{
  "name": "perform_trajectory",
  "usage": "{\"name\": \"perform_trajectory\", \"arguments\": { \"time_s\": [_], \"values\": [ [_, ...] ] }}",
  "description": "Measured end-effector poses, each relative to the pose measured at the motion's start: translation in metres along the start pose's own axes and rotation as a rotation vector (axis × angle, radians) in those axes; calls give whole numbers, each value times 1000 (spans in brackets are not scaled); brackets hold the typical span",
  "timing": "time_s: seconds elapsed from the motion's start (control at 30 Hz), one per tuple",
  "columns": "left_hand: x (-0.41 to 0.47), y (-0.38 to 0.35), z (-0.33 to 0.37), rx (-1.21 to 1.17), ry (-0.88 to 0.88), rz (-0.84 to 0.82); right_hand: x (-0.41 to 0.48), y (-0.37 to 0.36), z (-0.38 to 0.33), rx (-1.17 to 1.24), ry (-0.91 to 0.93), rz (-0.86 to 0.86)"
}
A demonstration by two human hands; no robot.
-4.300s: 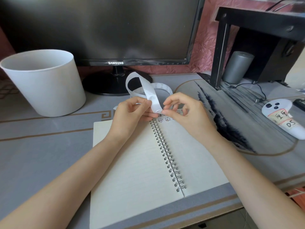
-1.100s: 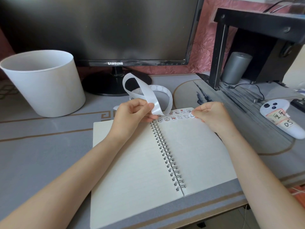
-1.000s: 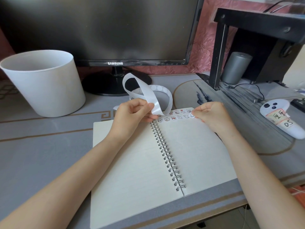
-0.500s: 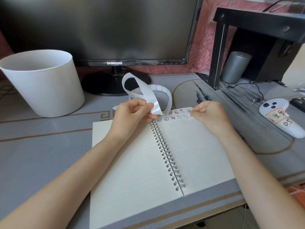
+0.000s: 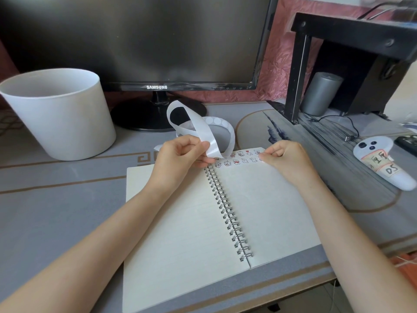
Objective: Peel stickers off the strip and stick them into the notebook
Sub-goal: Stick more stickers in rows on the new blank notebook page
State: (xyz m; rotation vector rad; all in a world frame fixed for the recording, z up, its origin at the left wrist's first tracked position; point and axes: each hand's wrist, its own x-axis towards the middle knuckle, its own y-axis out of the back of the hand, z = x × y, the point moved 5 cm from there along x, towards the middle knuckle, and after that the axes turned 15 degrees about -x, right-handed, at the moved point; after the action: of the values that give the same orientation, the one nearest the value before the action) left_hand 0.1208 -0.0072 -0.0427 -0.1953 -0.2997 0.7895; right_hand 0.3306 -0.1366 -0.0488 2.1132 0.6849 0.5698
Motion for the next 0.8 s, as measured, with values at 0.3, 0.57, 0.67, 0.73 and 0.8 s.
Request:
{"name": "perform_trajectory", "arguments": {
  "time_s": [0.3,0.57,0.67,0.73,0.8],
  "values": [
    [0,0,0,-5,7,-3,4,2,4,-7,-40,20],
    [0,-1,0,-3,4,-6,3,-1,4,-5,-62,8],
    [0,-1,0,-3,1,-9,4,1,5,-3,-67,29],
    [0,-1,0,-2,-3,-7,3,4,1,-4,-50,72],
    [0,-1,1,-4,-6,-3,0,10,-5,-4,-15,135]
  ]
}}
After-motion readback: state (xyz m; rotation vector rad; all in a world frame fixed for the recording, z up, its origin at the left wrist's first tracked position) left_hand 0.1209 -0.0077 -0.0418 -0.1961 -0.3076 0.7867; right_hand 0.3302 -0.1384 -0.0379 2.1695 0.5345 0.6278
